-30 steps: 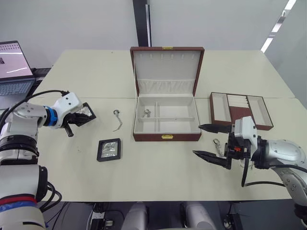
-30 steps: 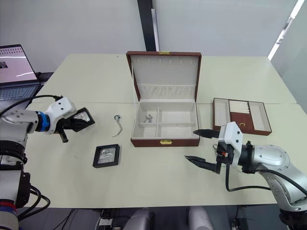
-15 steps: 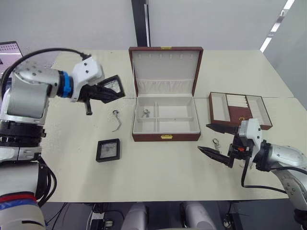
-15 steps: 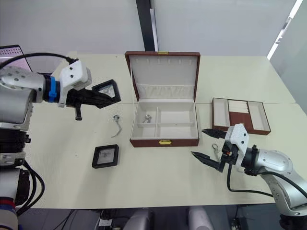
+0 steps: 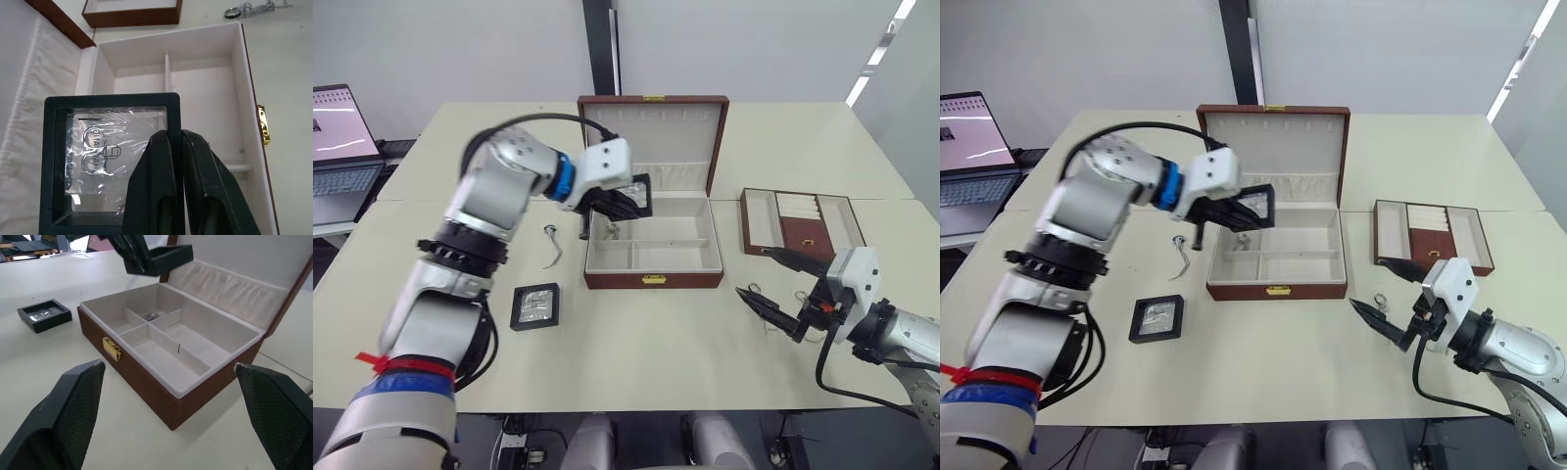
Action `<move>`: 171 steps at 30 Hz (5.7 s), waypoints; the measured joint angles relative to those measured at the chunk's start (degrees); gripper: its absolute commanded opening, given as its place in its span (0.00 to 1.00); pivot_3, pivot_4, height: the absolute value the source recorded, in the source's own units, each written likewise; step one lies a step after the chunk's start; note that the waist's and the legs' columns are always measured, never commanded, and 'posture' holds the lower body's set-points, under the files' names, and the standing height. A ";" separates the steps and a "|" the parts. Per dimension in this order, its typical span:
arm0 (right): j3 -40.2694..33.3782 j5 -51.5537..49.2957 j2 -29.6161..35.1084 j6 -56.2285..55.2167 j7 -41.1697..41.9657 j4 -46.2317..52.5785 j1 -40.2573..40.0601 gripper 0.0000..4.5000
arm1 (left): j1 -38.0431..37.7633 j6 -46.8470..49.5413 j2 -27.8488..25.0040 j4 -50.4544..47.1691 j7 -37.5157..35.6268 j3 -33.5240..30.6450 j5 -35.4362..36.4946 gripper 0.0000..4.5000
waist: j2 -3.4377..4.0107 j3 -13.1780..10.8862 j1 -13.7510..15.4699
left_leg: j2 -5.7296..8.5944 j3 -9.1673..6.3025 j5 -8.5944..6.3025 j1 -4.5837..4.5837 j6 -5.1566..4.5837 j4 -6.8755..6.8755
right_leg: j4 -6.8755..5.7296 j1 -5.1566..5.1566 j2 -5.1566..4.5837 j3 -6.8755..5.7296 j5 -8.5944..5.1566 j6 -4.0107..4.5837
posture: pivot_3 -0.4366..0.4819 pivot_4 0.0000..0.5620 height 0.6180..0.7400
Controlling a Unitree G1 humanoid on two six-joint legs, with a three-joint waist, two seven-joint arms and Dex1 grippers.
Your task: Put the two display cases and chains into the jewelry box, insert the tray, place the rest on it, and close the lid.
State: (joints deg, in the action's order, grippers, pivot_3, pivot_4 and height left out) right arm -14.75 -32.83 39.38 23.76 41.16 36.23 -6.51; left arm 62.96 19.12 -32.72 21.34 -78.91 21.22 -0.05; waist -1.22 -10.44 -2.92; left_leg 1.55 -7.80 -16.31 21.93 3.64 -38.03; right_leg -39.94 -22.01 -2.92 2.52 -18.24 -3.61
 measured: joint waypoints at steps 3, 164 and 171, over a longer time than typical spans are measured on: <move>-1.18 -0.11 -0.32 0.89 -2.37 2.16 -0.51 1.00 | 1.87 -3.66 3.27 4.64 1.70 1.97 -2.53 0.00 | -0.01 -0.01 -0.07 | -0.01 0.01 0.00 -0.01 0.00 0.01 | 0.01 0.00 0.00 0.00 0.00 0.00 | 0.48 0.27 1.00; 4.72 -10.81 10.81 6.89 17.86 -2.29 12.22 1.00 | -49.05 -5.25 -29.57 -19.02 -2.90 -22.54 15.89 0.99 | 0.30 0.05 1.00 | -0.21 0.05 -0.02 -0.25 -0.04 0.17 | 0.29 0.29 -0.09 -0.06 0.00 0.02 | 0.48 0.27 1.00; 4.79 -8.99 9.68 6.36 17.11 -2.76 12.10 1.00 | -51.46 -9.57 -28.75 -20.19 -1.60 -19.25 12.37 0.99 | 0.30 0.05 1.00 | -0.21 0.04 -0.02 -0.24 -0.04 0.18 | 0.29 0.28 -0.08 -0.07 0.00 0.02 | 0.48 0.27 1.00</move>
State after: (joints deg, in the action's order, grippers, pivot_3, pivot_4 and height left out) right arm -9.96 -41.81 49.06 30.11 58.27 33.47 5.60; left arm 11.50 9.55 -61.47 1.15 -80.51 1.97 12.32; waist -0.92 -10.40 -1.93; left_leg 1.34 -7.76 -16.33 21.69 3.60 -37.86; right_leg -39.65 -21.73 -3.01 2.45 -18.24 -3.59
